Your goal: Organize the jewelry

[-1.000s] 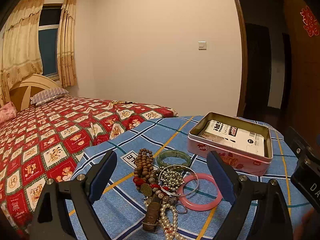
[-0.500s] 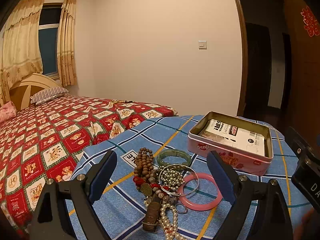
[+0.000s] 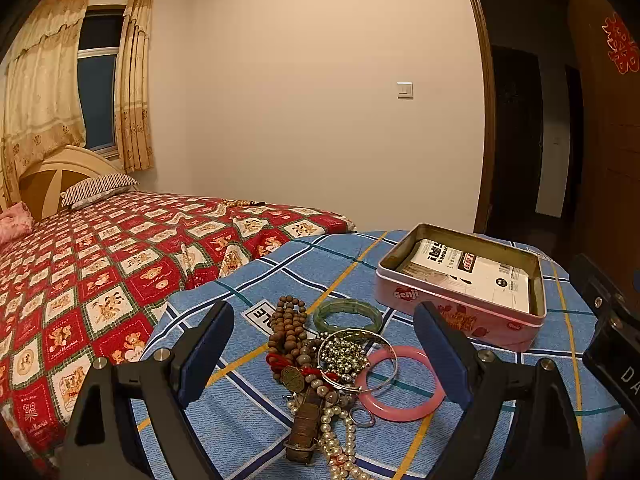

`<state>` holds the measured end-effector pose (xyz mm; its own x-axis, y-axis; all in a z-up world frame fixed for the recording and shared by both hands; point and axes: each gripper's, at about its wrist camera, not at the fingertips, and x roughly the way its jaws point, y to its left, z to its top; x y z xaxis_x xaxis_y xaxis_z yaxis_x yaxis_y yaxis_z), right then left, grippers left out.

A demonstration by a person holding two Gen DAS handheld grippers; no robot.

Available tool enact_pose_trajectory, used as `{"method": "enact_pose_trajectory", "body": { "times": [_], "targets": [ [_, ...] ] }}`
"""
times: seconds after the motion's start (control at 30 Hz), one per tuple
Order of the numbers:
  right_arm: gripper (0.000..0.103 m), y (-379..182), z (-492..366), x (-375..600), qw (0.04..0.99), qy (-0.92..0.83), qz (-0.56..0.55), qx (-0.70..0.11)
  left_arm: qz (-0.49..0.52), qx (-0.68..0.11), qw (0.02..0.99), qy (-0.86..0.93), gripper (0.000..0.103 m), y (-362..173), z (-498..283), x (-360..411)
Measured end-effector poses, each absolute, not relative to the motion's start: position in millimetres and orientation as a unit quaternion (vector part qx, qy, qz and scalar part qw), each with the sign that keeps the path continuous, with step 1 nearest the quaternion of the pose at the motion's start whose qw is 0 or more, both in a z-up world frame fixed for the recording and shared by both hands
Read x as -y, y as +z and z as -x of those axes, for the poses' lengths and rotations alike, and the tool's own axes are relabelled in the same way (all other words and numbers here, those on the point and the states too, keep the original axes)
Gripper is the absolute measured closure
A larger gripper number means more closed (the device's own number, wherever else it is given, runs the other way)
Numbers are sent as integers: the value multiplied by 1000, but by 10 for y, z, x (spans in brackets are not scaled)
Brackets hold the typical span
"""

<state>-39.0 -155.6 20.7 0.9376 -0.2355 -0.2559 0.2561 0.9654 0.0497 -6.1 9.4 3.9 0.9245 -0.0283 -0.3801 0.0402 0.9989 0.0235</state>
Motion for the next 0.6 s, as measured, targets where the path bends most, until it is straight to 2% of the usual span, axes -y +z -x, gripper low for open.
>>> {"method": "enact_pose_trajectory", "body": {
  "times": [0.6],
  "targets": [
    [0,216,381,1563,983,-125,-40,-125,-15,-193,981,-17,12,37,61,-95]
  ]
}}
